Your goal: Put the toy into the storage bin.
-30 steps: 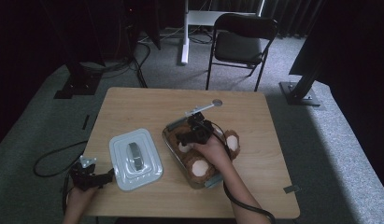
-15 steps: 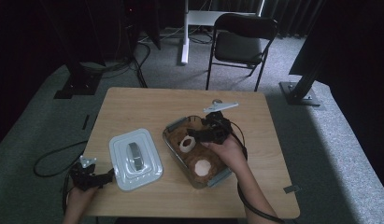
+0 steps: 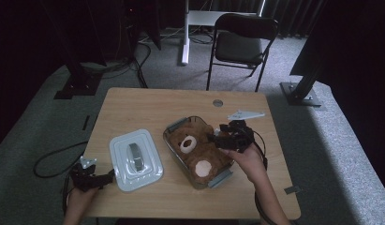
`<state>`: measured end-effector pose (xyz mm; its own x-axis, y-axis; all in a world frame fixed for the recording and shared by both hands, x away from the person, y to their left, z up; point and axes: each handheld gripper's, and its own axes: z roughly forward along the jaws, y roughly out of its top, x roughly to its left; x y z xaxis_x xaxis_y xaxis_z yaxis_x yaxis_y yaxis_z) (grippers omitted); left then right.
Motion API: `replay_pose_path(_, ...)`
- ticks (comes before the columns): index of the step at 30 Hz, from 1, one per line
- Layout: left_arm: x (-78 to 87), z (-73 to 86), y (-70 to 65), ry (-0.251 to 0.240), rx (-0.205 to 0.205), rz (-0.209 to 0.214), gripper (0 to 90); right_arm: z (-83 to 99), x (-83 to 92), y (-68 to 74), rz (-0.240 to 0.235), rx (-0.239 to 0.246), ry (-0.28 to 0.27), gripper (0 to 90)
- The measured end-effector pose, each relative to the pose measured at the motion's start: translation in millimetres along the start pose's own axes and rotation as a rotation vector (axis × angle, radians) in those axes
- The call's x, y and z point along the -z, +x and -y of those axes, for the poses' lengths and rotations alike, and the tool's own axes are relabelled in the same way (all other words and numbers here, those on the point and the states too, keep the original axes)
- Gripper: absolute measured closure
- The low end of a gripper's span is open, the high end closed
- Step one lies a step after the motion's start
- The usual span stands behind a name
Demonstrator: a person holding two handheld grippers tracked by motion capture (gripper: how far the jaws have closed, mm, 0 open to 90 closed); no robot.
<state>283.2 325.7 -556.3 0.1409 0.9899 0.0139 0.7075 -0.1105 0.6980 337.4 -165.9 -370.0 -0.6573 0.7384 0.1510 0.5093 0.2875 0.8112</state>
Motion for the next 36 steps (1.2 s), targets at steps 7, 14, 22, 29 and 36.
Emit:
replay_pose_path(7, 0.2, 0.0, 0.1, 0.002, -0.001, 0.000, 0.7, 15.9, 22.2, -5.9, 0.003, -0.010, -0.033, 34.9)
replay_pose_path(14, 0.2, 0.0, 0.1, 0.002, -0.001, 0.000, 0.7, 31.7, 39.3, -8.5, 0.042, 0.011, -0.026, 46.0)
replay_pose_path(22, 0.0, 0.0, 0.0, 0.000, 0.000, 0.000, 0.7, 45.0, 50.5, -12.5, 0.046, 0.002, -0.028, 57.5)
replay_pose_path(29, -0.1, 0.1, -0.1, -0.002, 0.001, 0.000, 0.7, 48.9, 45.7, -16.1, 0.059, 0.018, 0.005, 67.9)
replay_pose_path(36, 0.0, 0.1, 0.0, 0.000, 0.000, -0.001, 0.7, 53.7, 16.5, -20.6, -0.009, 0.010, 0.094, 80.0)
